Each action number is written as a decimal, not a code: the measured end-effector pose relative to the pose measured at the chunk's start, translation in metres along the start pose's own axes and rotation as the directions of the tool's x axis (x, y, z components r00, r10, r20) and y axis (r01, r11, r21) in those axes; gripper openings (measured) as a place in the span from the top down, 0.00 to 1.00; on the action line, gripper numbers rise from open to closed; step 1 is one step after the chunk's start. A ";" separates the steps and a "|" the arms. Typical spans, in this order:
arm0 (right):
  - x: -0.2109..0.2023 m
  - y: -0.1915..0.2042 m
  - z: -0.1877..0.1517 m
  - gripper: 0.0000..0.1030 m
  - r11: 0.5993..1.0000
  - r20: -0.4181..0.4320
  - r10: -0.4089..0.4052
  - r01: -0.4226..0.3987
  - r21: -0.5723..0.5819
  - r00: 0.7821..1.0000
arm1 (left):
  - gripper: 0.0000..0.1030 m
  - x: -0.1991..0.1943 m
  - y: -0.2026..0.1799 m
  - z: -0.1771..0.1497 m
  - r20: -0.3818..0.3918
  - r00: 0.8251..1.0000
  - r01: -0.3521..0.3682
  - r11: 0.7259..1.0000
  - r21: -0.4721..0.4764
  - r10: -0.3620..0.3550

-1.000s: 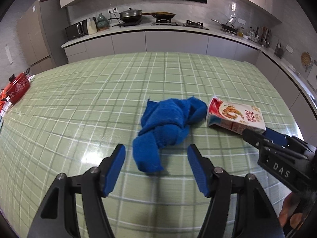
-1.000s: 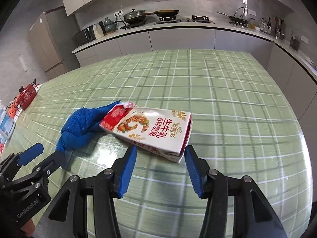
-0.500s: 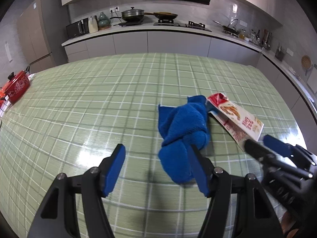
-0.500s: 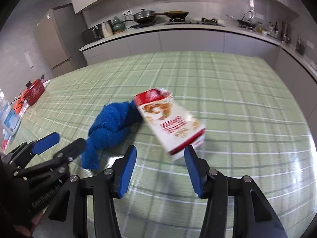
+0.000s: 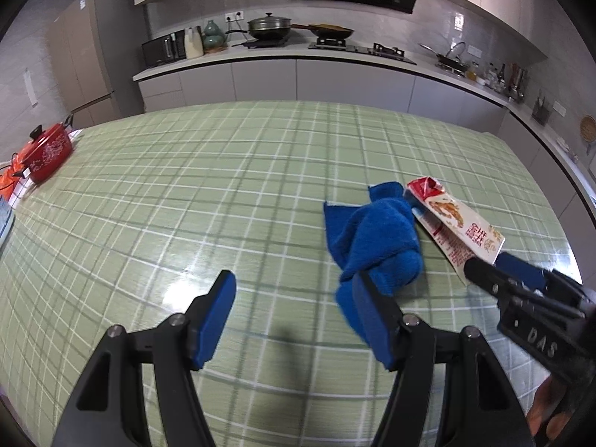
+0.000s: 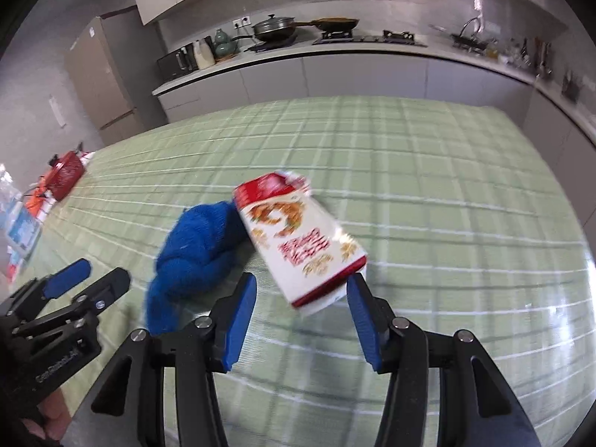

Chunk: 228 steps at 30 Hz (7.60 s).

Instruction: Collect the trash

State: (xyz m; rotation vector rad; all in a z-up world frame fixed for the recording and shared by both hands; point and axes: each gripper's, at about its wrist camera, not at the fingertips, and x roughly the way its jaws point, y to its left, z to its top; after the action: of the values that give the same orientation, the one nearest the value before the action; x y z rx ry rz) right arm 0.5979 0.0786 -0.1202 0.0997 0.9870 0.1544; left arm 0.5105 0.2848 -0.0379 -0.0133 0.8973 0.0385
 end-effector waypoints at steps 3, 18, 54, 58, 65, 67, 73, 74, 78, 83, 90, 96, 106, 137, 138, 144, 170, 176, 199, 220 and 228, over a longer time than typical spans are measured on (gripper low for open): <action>0.000 0.013 -0.003 0.48 0.999 -0.007 0.045 -0.045 -0.001 0.999 | 0.35 0.001 0.005 0.000 0.003 1.000 -0.005 1.000 -0.007 0.005; 0.004 0.005 0.012 0.39 0.998 0.023 -0.044 0.045 -0.041 0.999 | 0.35 0.013 -0.019 0.009 -0.011 0.998 0.058 0.998 0.035 -0.058; 0.018 -0.031 -0.001 0.44 0.993 -0.013 -0.109 0.109 0.042 0.994 | 0.29 0.035 -0.063 0.027 -0.001 0.998 0.059 0.993 0.101 -0.060; 0.019 -0.029 -0.001 0.44 0.994 -0.016 -0.104 0.105 0.044 0.994 | 0.28 0.034 -0.066 0.028 -0.001 0.999 0.054 0.994 0.097 -0.054; 0.024 -0.031 0.003 0.43 0.993 -0.016 -0.106 0.107 0.041 0.994 | 0.21 0.036 -0.062 0.029 0.009 0.998 0.063 0.993 0.098 -0.064; 0.025 -0.033 0.004 0.43 0.994 -0.015 -0.104 0.105 0.039 0.994 | 0.21 0.038 -0.065 0.030 0.015 0.997 0.070 0.992 0.101 -0.072; 0.022 -0.036 0.001 0.43 0.994 -0.013 -0.091 0.092 0.053 0.996 | 0.20 0.033 -0.069 0.038 0.013 0.995 0.100 0.989 0.109 -0.102; 0.021 -0.038 0.000 0.43 0.994 -0.009 -0.091 0.091 0.061 0.996 | 0.19 0.027 -0.068 0.039 0.031 0.993 0.111 0.989 0.098 -0.114; 0.021 -0.042 0.000 0.43 0.993 -0.009 -0.100 0.100 0.063 0.995 | 0.13 0.035 -0.081 0.044 0.038 0.992 0.114 0.985 0.131 -0.120; 0.020 -0.042 -0.002 0.43 0.992 -0.008 -0.109 0.109 0.064 0.994 | 0.28 0.062 -0.089 0.043 -0.018 0.993 0.122 0.981 0.153 -0.121; 0.021 -0.037 -0.001 0.44 0.990 -0.002 -0.127 0.127 0.059 0.992 | 0.61 0.063 -0.080 0.034 -0.040 0.987 0.161 0.979 0.123 -0.157; 0.008 -0.034 -0.007 0.45 0.991 0.010 -0.106 0.105 0.079 0.994 | 0.64 0.035 -0.073 0.021 -0.005 0.987 0.157 0.979 0.128 -0.158; -0.042 -0.056 -0.035 0.46 0.994 0.012 -0.012 0.011 0.106 1.000 | 0.64 -0.017 -0.088 -0.002 0.034 0.987 0.149 0.981 0.124 -0.155; -0.155 -0.096 -0.113 0.46 0.989 0.051 -0.088 0.081 0.123 0.995 | 0.64 -0.101 -0.139 -0.070 0.076 0.963 0.244 0.958 0.153 -0.258; -0.161 -0.101 -0.116 0.46 0.987 0.055 -0.097 0.089 0.131 0.994 | 0.64 -0.105 -0.145 -0.071 0.078 0.960 0.254 0.953 0.163 -0.269; -0.208 -0.151 -0.139 0.46 0.971 0.081 -0.151 0.132 0.202 0.985 | 0.64 -0.129 -0.201 -0.083 0.074 0.937 0.317 0.921 0.225 -0.340; -0.280 -0.499 -0.286 0.46 0.929 -0.068 -0.199 0.210 0.304 0.978 | 0.64 -0.142 -0.494 -0.198 -0.104 0.930 0.368 0.898 0.242 -0.353; -0.240 -0.517 -0.286 0.46 0.939 -0.107 -0.183 0.206 0.277 0.977 | 0.64 -0.100 -0.521 -0.230 -0.175 0.945 0.313 0.915 0.255 -0.275; -0.257 -0.541 -0.285 0.38 0.947 -0.098 -0.157 0.178 0.269 0.983 | 0.44 -0.115 -0.537 -0.223 -0.144 0.971 0.221 0.951 0.217 -0.193; -0.457 -0.278 -0.421 0.37 0.943 0.044 -0.236 0.218 0.252 0.971 | 0.20 -0.355 -0.330 -0.296 0.131 0.953 0.238 0.945 0.225 -0.272; -0.553 -0.206 -0.434 0.26 0.917 0.216 -0.390 0.354 0.187 0.895 | 0.20 -0.404 -0.293 -0.306 0.240 0.947 0.173 0.969 0.176 -0.212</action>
State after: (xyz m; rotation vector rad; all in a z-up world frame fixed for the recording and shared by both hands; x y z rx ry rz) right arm -0.0473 -0.2150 0.0651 0.0569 0.7469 -0.2788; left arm 0.0314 -0.0274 0.0857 0.0464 0.6333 -0.2084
